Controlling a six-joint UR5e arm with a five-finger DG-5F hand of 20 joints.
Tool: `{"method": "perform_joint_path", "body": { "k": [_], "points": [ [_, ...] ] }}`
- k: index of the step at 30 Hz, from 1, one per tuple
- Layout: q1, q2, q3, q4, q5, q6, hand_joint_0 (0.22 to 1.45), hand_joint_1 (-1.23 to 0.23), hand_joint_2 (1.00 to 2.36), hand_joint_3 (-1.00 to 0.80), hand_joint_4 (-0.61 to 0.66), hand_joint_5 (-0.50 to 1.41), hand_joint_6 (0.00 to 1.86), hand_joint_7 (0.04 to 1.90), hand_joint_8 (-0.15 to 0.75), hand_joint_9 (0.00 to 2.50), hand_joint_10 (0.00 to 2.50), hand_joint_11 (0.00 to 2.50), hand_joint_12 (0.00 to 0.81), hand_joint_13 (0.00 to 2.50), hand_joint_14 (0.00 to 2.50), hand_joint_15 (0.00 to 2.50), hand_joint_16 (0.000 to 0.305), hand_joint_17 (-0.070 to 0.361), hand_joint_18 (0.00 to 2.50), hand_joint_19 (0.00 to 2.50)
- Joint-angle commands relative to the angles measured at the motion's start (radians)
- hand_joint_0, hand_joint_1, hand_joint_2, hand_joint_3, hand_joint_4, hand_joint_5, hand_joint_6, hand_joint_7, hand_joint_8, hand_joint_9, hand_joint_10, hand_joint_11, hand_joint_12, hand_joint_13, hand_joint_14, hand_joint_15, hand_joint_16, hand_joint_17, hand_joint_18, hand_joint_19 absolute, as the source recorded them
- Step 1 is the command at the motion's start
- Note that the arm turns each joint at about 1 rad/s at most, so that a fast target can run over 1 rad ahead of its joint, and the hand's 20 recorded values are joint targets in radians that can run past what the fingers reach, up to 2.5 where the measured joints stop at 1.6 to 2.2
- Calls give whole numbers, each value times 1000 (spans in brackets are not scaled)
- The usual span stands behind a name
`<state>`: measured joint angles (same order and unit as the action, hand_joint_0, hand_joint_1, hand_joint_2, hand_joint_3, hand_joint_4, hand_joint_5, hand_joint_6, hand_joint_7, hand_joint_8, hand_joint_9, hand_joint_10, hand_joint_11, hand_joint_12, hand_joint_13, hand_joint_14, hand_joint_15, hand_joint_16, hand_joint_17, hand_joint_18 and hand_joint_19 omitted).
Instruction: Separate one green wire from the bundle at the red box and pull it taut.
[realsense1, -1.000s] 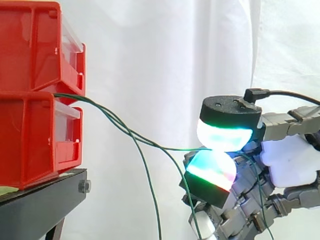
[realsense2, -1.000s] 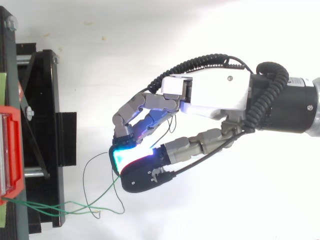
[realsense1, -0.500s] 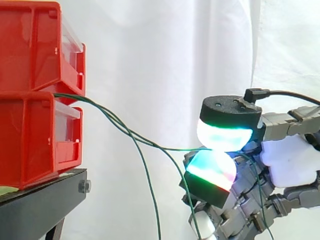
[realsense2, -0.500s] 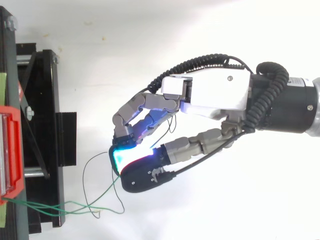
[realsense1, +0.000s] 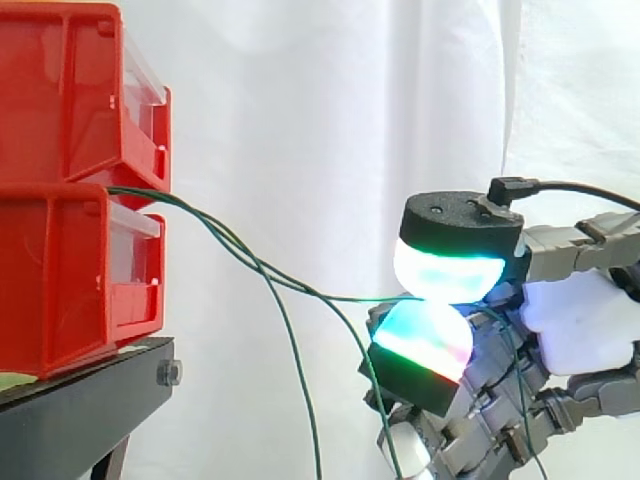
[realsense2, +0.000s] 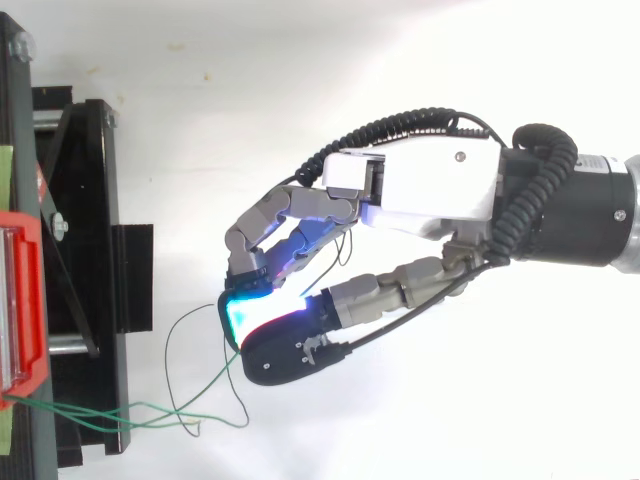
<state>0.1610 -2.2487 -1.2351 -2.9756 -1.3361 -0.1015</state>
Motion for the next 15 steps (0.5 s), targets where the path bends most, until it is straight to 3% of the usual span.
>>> {"method": "perform_joint_path", "body": {
  "k": [1, 15],
  "points": [
    [0, 1, 0, 0, 0, 0, 608, -753, 1021, -18, 25, -126, 900, 1148, 314, 831, 13, 390, 407, 728, 12, 351, 56, 125, 699, 350],
    [0, 0, -1, 1, 0, 0, 609, -754, 1021, -17, 23, -126, 901, 1142, 313, 833, 13, 390, 405, 724, 12, 355, 56, 125, 697, 355]
  ]
}}
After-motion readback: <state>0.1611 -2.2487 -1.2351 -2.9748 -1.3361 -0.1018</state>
